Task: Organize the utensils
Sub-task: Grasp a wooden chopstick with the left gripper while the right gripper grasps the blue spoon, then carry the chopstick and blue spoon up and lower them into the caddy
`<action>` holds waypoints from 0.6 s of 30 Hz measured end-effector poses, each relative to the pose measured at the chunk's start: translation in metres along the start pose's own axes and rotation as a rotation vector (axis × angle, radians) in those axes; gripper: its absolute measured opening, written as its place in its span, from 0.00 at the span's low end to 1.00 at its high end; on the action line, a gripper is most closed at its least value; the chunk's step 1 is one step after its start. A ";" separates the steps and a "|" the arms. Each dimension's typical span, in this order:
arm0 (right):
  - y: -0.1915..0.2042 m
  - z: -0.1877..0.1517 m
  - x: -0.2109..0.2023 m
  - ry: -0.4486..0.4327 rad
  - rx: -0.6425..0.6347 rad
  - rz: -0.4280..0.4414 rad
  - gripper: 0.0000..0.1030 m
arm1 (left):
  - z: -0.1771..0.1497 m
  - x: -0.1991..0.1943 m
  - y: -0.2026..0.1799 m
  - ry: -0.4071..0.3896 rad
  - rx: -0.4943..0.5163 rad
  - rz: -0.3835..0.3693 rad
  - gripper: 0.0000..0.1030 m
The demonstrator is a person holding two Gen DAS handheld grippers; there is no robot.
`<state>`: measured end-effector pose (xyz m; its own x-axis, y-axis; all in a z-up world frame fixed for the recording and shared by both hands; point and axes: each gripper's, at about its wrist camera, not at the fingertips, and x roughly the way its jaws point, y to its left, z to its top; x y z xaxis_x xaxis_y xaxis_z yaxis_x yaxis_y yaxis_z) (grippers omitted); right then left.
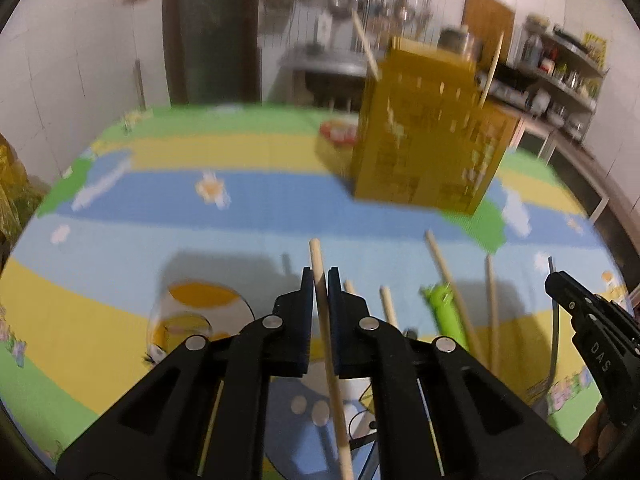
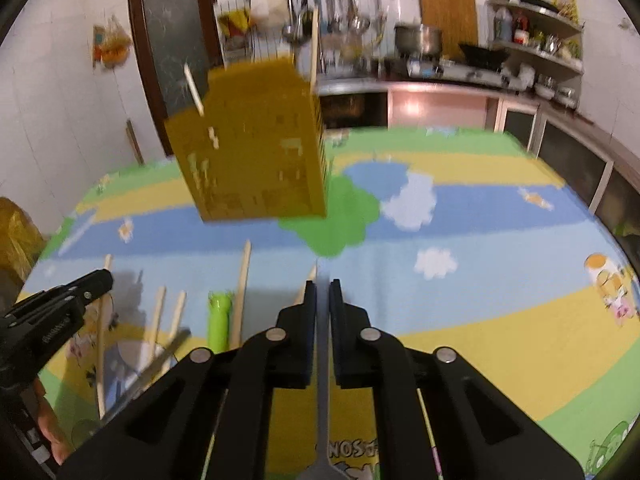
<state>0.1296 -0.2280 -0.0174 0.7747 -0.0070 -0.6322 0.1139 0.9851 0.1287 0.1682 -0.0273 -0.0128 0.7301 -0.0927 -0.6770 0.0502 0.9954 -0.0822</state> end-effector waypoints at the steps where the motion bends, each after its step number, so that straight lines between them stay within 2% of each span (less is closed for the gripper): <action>1: -0.001 0.003 -0.007 -0.036 0.001 0.018 0.07 | 0.004 -0.009 0.001 -0.039 -0.001 -0.005 0.06; 6: -0.003 0.015 -0.034 -0.170 -0.001 0.043 0.07 | 0.018 -0.046 0.002 -0.188 0.007 -0.023 0.05; 9: 0.000 0.016 -0.047 -0.235 -0.016 0.036 0.07 | 0.020 -0.061 0.001 -0.243 0.020 -0.034 0.05; 14: 0.001 0.010 -0.052 -0.276 -0.030 0.044 0.07 | 0.014 -0.075 0.003 -0.308 0.021 -0.061 0.05; 18: 0.002 0.009 -0.060 -0.308 -0.039 0.048 0.07 | 0.014 -0.081 0.007 -0.326 0.014 -0.068 0.04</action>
<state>0.0888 -0.2276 0.0282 0.9313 -0.0064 -0.3641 0.0537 0.9913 0.1198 0.1193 -0.0122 0.0514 0.9042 -0.1477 -0.4007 0.1138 0.9877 -0.1072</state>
